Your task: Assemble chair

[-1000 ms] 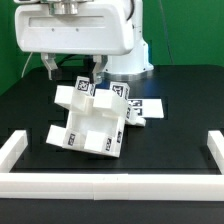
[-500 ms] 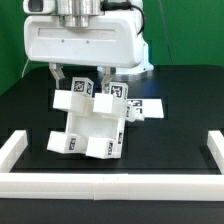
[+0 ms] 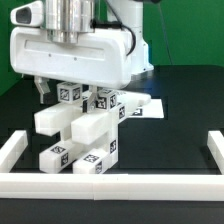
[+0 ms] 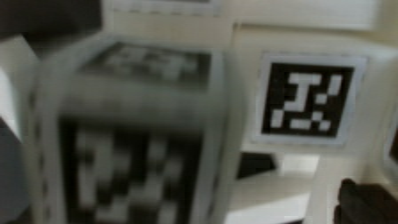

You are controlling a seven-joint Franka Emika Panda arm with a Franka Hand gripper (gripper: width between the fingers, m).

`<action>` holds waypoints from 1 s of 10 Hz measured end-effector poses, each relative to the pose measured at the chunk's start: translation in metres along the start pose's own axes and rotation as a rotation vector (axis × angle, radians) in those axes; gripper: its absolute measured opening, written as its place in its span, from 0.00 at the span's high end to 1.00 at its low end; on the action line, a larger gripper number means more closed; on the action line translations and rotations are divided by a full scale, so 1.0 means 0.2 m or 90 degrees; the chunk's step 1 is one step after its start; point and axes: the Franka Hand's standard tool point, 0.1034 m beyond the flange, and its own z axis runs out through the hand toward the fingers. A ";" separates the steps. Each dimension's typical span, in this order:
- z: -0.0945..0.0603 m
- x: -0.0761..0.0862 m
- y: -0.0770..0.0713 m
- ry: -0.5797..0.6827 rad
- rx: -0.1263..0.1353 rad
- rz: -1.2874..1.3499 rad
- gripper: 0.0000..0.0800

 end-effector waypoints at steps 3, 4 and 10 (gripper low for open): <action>0.00 0.03 0.03 0.011 -0.004 0.003 0.19; 0.00 0.03 0.03 0.009 -0.003 0.005 0.19; -0.28 -0.05 0.11 -0.058 0.089 -0.017 0.19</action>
Offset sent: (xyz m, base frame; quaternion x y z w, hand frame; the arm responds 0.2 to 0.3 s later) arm 0.0070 -0.0020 0.0020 0.0119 -0.0191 -0.0001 0.9997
